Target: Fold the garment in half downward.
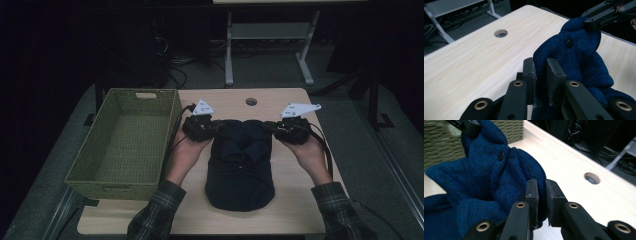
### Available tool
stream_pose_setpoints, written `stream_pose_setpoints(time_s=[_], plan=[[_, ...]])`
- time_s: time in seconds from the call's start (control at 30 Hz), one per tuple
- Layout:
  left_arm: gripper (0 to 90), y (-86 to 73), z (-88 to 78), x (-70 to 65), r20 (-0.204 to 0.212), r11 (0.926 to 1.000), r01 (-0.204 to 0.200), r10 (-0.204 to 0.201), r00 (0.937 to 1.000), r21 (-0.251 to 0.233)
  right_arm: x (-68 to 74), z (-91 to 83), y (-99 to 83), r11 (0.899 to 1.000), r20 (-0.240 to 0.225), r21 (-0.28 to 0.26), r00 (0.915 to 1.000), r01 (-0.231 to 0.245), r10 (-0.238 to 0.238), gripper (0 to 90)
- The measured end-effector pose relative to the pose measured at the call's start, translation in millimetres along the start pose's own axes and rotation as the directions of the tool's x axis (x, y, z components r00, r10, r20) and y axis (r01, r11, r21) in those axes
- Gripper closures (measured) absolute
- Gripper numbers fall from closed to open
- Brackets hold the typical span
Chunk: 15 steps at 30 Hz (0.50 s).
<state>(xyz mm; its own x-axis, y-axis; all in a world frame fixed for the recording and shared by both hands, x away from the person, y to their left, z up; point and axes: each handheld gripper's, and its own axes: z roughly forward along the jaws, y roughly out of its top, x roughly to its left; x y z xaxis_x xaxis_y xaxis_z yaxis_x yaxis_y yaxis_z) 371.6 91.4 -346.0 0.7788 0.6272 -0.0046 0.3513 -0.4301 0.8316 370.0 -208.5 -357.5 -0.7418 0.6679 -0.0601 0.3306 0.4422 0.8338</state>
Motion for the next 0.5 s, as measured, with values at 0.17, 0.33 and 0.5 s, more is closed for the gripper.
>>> stream_pose_setpoints(time_s=[0.17, 0.33, 0.5], plan=[[77.2, -15.8, -6.8, -13.4, 0.023, 0.9996, 0.011, -0.012, 0.9997, 0.027, 18.5, -7.4, -16.9, 1.000, -0.032, -0.004, 0.9994, -0.016, 0.015, 79.0], [76.1, -28.3, -12.3, -20.0, 0.053, 0.9985, 0.031, -0.033, 0.9981, 0.045, 29.9, -11.7, -27.1, 0.999, -0.066, 0.003, 0.9973, -0.033, 0.033, 77.6], [75.6, -41.7, -15.3, -27.2, 0.081, 0.9976, 0.042, -0.046, 0.9956, 0.056, 39.2, -11.8, -37.3, 0.999, -0.094, 0.032, 0.9948, -0.036, 0.039, 76.6]])
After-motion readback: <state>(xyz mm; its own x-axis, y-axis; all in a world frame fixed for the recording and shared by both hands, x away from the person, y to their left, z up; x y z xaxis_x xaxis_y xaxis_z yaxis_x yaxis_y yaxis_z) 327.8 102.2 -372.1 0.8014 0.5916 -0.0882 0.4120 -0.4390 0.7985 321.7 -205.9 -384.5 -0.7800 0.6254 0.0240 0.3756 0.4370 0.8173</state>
